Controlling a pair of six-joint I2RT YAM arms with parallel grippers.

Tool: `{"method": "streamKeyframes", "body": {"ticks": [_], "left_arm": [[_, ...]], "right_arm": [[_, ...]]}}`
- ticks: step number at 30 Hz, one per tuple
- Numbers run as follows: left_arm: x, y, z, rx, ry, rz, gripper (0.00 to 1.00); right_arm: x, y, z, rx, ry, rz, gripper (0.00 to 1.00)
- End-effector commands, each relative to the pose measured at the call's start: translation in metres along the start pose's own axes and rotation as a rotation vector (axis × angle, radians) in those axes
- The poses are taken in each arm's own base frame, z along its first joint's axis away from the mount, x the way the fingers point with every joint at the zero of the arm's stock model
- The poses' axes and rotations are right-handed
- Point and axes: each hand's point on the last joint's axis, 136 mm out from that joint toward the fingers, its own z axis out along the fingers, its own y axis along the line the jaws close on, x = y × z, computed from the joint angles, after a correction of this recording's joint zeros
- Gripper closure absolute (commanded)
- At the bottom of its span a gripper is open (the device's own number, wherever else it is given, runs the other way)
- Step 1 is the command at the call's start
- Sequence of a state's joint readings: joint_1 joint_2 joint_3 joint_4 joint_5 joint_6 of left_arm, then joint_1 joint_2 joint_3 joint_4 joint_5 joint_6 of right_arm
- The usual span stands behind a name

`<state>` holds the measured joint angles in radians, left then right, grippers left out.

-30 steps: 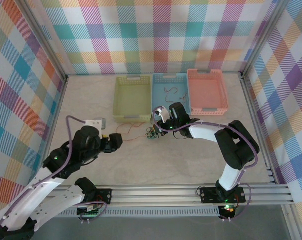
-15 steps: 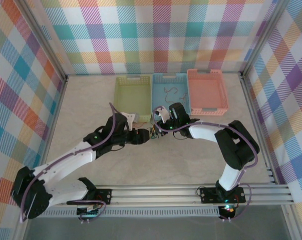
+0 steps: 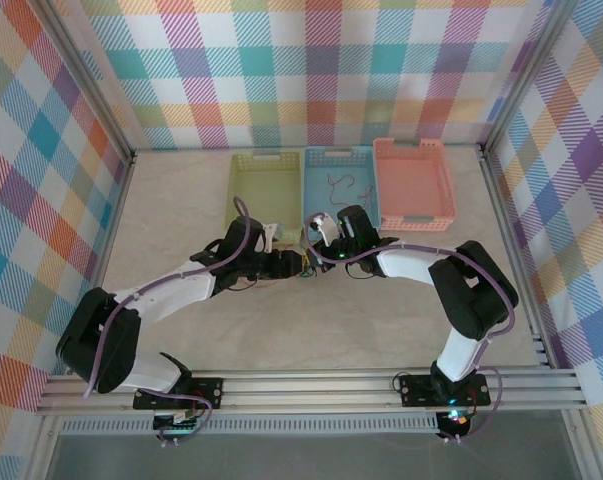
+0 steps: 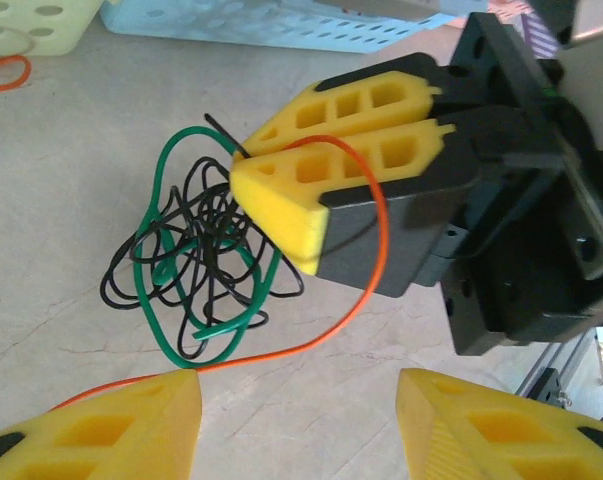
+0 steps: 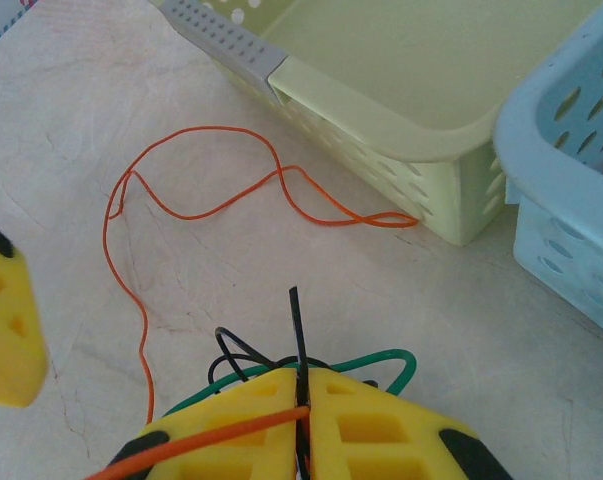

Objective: Untangle the cables

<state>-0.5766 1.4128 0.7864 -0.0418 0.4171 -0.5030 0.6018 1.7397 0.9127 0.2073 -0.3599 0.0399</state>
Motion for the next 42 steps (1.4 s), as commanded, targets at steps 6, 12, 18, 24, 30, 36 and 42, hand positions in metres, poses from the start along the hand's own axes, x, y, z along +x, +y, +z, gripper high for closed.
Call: {"method": "streamKeyframes", "body": {"ticks": [6, 12, 18, 24, 30, 36, 42], "left_arm": [[-0.015, -0.022, 0.003, 0.106, -0.011, 0.062, 0.45], [-0.017, -0.016, 0.010, 0.073, 0.009, 0.079, 0.45], [-0.023, -0.016, 0.016, 0.054, 0.025, 0.104, 0.50], [-0.023, -0.011, 0.022, 0.040, 0.039, 0.105, 0.58], [-0.023, -0.006, 0.025, 0.033, 0.046, 0.091, 0.63], [-0.027, -0.006, 0.025, 0.034, 0.044, 0.086, 0.71], [-0.029, -0.008, 0.025, 0.039, 0.047, 0.093, 0.83]], "right_arm": [[0.004, 0.004, 0.000, -0.024, 0.012, 0.006, 0.89], [0.004, 0.004, 0.001, -0.029, 0.011, 0.005, 0.89], [0.004, 0.004, 0.001, -0.027, 0.014, 0.006, 0.89], [0.004, 0.004, 0.001, -0.028, 0.013, 0.007, 0.89], [0.004, 0.004, 0.001, -0.027, 0.014, 0.007, 0.89], [0.004, 0.004, 0.001, -0.028, 0.015, 0.007, 0.89], [0.004, 0.004, 0.000, -0.025, 0.013, 0.004, 0.89]]}}
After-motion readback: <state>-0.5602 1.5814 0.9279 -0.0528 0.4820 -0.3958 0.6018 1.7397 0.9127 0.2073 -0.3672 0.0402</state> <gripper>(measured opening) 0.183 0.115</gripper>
